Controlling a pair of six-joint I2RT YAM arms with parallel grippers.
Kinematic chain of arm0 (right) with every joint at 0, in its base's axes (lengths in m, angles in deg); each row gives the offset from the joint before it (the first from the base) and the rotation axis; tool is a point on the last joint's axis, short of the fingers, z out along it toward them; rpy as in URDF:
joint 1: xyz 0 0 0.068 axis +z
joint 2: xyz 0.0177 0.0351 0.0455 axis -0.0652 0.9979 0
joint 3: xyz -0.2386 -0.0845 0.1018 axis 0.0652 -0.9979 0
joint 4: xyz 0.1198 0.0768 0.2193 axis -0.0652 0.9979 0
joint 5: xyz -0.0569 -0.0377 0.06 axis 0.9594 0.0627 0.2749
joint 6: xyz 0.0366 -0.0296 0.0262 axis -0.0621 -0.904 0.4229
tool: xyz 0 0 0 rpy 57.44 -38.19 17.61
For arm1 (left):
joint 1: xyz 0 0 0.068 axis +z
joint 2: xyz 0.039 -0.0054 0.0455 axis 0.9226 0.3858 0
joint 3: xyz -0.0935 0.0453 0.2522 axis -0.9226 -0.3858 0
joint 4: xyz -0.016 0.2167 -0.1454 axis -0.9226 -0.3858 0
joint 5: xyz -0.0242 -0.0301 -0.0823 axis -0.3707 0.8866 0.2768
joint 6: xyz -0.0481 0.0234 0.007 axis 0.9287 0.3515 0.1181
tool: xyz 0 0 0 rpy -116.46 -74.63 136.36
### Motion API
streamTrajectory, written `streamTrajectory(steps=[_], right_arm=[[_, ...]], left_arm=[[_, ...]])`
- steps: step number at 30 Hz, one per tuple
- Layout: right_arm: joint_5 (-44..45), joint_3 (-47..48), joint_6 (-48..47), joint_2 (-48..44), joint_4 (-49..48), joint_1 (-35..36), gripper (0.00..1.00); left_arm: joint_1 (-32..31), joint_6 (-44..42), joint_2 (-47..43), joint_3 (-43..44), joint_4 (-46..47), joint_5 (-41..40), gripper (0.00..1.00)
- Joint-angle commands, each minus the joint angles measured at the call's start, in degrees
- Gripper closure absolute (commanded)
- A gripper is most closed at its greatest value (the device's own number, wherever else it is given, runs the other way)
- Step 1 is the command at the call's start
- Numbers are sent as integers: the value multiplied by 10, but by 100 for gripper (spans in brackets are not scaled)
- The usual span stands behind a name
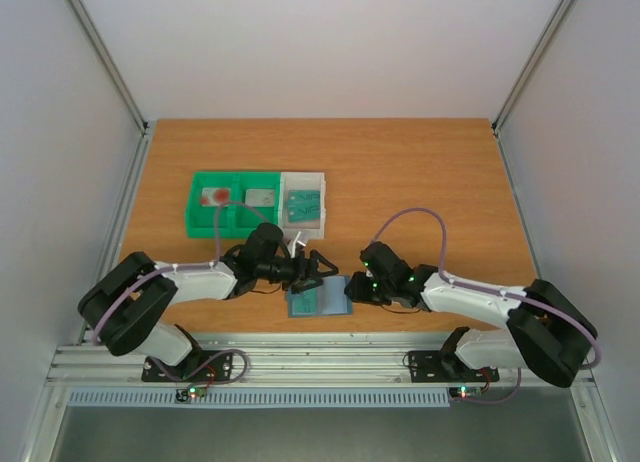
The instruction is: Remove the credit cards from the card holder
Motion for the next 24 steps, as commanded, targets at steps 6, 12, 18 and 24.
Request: streamTrajectory(steps=[6, 12, 18, 24], right_arm=[[51, 0, -16, -100, 78, 3, 70], [11, 6, -21, -98, 49, 3, 71], [-16, 9, -23, -72, 10, 3, 80], [-38, 10, -18, -26, -27, 3, 81]], left_arm=[[-12, 34, 46, 7, 107, 18, 23], [-10, 19, 37, 4, 52, -17, 38], [-7, -37, 17, 6, -72, -82, 53], [-7, -64, 8, 9, -128, -118, 58]])
